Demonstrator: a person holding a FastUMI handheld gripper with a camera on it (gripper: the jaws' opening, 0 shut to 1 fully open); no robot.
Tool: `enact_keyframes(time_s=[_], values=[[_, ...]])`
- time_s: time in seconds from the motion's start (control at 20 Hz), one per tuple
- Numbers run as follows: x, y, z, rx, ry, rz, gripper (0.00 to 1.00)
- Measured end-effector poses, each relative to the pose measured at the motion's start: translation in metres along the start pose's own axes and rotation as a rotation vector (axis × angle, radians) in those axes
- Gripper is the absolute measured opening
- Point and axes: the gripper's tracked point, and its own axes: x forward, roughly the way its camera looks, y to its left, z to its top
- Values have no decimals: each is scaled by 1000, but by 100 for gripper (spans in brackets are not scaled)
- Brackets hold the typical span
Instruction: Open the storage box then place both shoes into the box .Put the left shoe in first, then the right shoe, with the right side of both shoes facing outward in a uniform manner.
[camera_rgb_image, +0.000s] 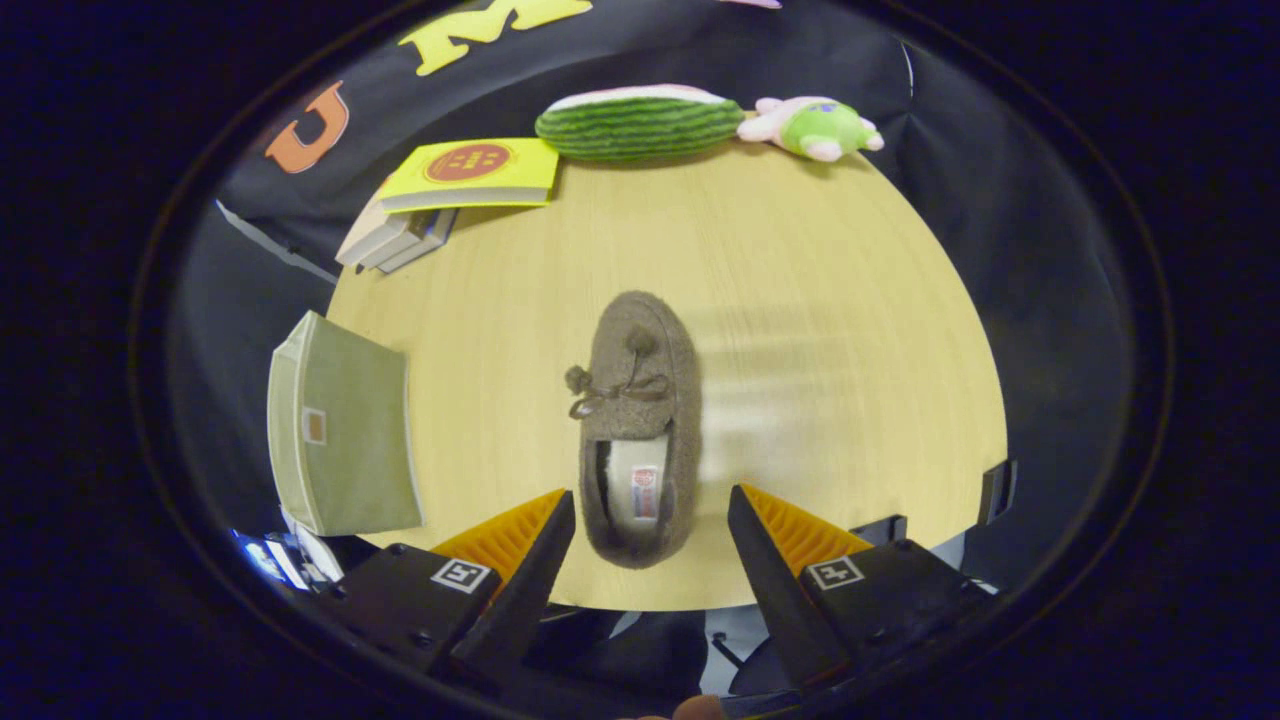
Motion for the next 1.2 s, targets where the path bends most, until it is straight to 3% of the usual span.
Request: enact_keyframes(time_s=[0.25, 0.55, 0.65, 0.75, 0.9, 1.2], values=[[34, -16, 1, -1, 88, 3, 98], [65, -14, -3, -25, 183, 42, 89], [71, -10, -2, -9, 203, 60, 80], [76, -10, -5, 5, 223, 60, 60], [77, -16, -4, 10, 236, 35, 42], [75, -18, -4, 31, 238, 0, 14]])
